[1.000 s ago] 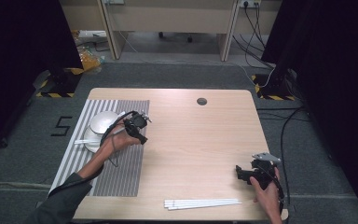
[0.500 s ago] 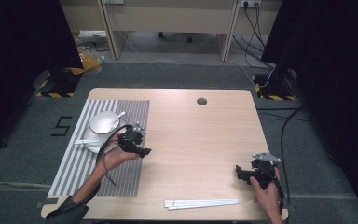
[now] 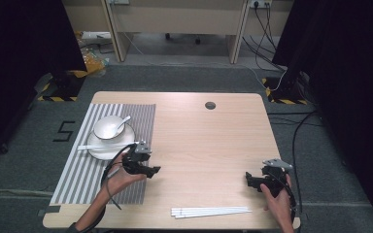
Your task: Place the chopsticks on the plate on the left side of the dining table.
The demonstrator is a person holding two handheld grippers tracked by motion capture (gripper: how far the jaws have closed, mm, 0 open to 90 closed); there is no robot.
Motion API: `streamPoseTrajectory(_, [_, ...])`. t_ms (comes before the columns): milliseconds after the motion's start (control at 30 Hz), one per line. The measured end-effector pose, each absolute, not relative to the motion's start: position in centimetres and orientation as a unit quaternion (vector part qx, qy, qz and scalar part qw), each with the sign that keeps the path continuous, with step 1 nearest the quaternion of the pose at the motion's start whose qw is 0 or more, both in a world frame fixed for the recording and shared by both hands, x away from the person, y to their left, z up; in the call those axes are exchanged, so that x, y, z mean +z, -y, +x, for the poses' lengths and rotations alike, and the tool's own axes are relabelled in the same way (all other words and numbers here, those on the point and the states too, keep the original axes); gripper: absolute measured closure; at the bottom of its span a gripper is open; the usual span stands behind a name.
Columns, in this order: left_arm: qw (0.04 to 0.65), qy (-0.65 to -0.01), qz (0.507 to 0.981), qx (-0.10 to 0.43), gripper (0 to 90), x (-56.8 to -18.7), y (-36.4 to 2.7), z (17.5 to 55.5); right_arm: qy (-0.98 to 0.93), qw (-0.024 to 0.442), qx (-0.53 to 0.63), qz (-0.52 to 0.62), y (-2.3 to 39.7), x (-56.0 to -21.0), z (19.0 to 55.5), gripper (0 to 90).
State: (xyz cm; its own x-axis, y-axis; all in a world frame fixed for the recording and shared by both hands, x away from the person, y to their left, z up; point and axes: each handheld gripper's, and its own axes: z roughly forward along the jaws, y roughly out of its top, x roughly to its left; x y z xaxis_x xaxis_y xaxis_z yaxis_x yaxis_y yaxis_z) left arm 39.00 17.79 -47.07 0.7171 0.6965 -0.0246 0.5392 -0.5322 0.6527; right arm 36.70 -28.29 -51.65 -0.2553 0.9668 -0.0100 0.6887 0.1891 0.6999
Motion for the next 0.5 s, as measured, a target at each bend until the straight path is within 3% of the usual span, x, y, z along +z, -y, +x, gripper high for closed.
streamPoseTrajectory(500, [0.359,-0.356,0.854,0.123,29.9,-48.6,-18.5,36.0,-0.735,0.234,0.297,0.564,28.3,-51.7,36.7,0.6])
